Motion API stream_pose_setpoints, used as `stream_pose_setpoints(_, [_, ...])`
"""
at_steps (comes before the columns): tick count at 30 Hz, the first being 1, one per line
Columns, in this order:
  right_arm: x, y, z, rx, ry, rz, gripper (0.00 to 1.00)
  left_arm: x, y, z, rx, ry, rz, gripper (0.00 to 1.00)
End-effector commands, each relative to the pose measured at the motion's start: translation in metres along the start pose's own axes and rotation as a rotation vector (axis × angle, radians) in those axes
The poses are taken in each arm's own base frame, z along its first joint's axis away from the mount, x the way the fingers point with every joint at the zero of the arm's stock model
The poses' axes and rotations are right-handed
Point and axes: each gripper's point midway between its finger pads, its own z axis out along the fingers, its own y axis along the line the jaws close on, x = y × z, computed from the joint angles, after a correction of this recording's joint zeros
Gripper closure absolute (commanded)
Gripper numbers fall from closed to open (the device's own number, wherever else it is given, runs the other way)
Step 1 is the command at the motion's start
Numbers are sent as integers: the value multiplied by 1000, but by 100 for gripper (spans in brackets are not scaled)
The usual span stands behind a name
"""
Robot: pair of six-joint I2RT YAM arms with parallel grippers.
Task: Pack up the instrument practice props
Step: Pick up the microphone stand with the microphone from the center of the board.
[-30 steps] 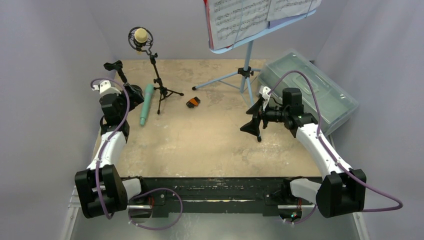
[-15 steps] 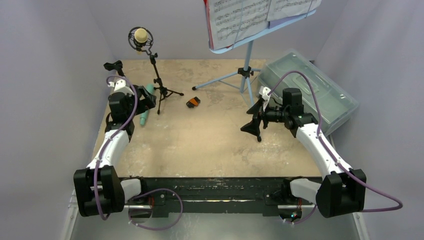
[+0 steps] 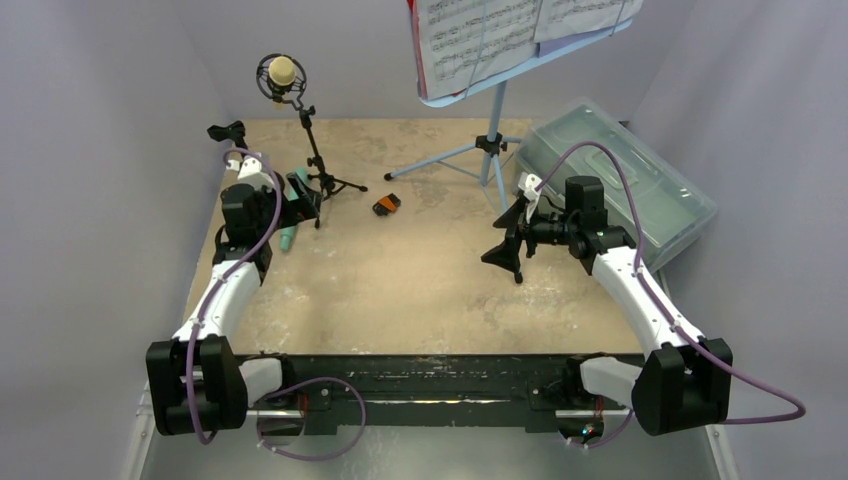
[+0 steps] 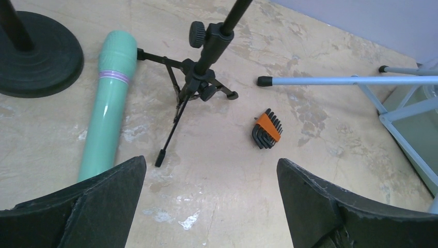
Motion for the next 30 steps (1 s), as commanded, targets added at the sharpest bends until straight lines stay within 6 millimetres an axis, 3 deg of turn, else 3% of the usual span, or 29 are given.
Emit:
stream_pose_setpoints(1, [-17,0,-6,14,-25,-50,1,-18,-21,-1,87,-53,49,3])
stream_pose_setpoints(30, [-16,2,-6,-2,-26,-48,1,-20,-45,0,210,-84,80,1])
